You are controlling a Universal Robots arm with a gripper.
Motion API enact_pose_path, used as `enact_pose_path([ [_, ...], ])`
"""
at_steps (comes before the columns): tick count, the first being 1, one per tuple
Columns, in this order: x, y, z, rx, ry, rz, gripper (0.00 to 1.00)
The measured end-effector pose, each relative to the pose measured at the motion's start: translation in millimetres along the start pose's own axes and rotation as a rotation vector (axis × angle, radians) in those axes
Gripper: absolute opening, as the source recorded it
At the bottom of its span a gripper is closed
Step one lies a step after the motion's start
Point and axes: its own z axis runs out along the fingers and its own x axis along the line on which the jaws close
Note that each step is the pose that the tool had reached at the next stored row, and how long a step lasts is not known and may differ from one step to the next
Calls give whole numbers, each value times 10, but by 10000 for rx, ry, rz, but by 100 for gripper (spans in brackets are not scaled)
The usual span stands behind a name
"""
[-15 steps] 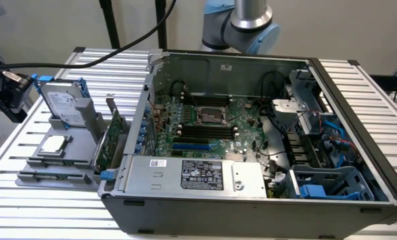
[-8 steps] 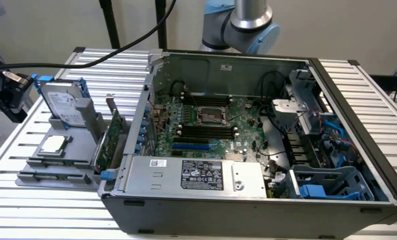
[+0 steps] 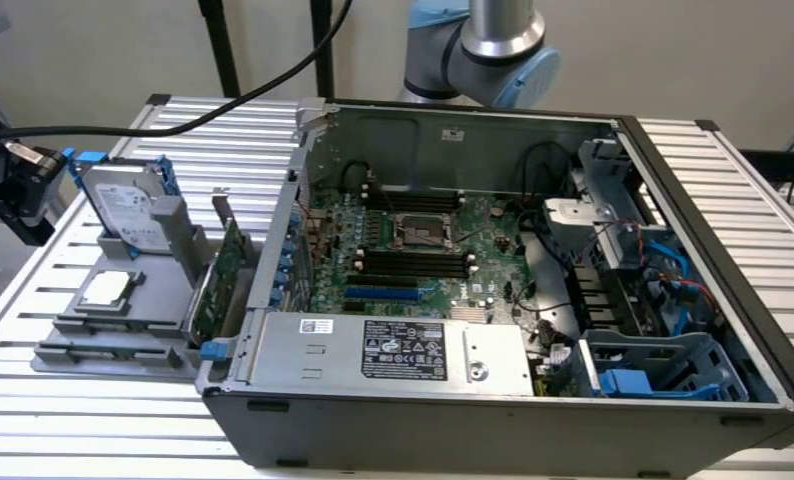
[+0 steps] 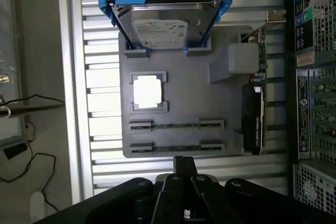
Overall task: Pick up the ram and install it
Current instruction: 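Pick up the ram and move it above insertion slot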
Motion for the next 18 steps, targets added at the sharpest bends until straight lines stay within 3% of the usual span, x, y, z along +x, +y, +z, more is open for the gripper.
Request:
enact_pose_path([
  [7, 1, -1, 2, 24, 0, -50, 11],
  [18, 1, -1, 20, -2, 91, -1996, 11],
])
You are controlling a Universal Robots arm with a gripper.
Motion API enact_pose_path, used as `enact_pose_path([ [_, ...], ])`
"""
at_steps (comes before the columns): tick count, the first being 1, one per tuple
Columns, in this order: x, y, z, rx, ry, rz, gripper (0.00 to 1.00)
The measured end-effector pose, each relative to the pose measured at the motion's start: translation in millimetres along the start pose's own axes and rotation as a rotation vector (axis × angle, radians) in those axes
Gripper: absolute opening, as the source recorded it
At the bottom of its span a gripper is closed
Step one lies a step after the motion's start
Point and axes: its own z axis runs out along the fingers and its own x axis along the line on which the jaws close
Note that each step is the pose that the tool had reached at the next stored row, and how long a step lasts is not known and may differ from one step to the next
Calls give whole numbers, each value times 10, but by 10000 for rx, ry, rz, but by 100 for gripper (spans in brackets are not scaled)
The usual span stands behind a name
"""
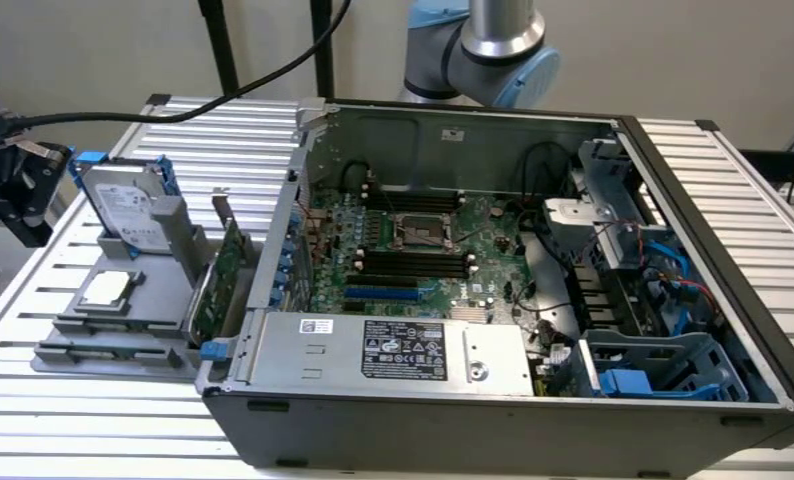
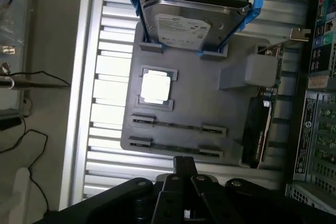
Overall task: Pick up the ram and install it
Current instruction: 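Pick up the ram and move it above insertion slot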
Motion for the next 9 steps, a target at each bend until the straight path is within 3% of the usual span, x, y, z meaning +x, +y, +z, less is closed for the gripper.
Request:
enact_pose_path([
  [9, 1, -1, 28, -31, 72, -1633, 11],
])
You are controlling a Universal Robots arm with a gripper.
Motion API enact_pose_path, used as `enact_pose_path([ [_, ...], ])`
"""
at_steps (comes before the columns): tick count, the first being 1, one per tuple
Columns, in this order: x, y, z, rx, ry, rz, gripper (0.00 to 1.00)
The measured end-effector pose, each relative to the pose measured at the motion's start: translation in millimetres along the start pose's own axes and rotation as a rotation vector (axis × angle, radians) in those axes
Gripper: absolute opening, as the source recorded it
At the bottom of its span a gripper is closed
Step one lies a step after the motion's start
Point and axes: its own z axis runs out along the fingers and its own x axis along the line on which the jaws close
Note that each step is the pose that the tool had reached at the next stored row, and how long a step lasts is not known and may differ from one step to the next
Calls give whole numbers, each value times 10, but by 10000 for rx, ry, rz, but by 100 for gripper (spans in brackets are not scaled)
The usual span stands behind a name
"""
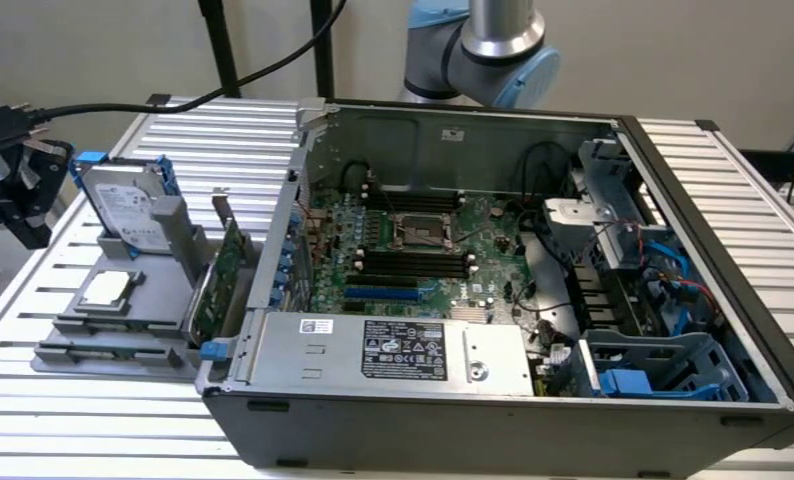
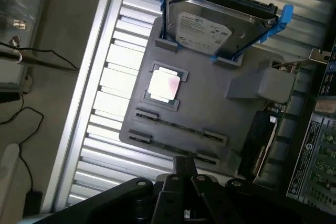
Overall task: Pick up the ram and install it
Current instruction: 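Pick up the ram and move it above insertion slot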
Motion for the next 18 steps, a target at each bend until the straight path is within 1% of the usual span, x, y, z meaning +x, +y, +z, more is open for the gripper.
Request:
enact_pose_path([
  [7, 0, -1, 29, -20, 58, -1263, 11],
  [10, 1, -2, 39, -9, 85, -1807, 11],
  [12, 1, -3, 44, 34, 93, -2129, 11],
  [14, 1, -2, 45, 95, 104, -2427, 11],
  [15, 1, -3, 46, 131, 110, -2571, 11],
  [18, 1, -2, 48, 275, 130, -2981, 11],
])
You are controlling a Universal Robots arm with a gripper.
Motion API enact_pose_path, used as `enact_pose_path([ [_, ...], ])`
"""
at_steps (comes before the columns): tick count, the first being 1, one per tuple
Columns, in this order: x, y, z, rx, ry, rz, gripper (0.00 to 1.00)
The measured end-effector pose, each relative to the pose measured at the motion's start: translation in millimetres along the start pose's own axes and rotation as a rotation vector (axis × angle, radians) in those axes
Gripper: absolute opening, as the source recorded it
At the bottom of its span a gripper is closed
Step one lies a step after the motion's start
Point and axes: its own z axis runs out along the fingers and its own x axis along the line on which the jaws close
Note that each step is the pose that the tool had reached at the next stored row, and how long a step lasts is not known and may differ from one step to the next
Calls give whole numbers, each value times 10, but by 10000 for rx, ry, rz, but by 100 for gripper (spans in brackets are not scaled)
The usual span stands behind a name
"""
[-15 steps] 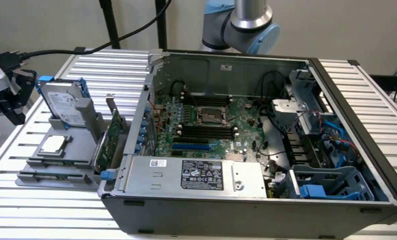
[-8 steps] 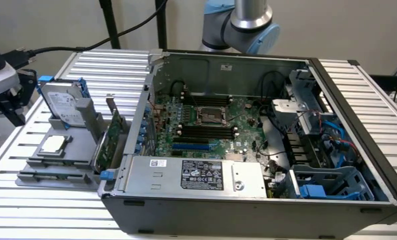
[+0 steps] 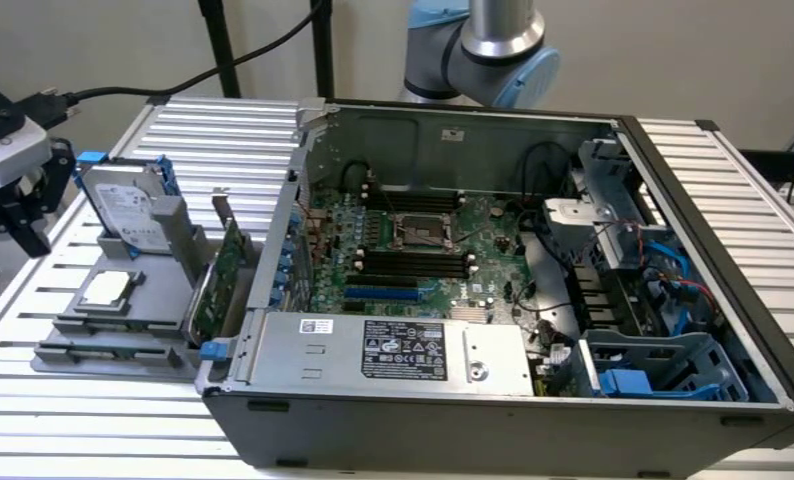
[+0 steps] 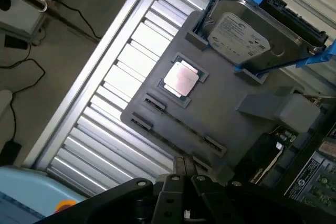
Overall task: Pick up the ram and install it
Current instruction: 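Pick up the ram and move it above insertion slot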
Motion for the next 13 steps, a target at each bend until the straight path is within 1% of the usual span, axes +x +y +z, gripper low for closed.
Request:
enact_pose_path([
  [5, 0, 0, 3, 237, 58, -665, 11],
  [6, 0, 0, 4, 279, 69, -804, 11],
  [7, 0, -1, 6, 308, 78, -953, 11],
  [9, 0, -1, 11, 333, 93, -1301, 11],
  [13, 0, -1, 29, 338, 98, -2024, 11],
])
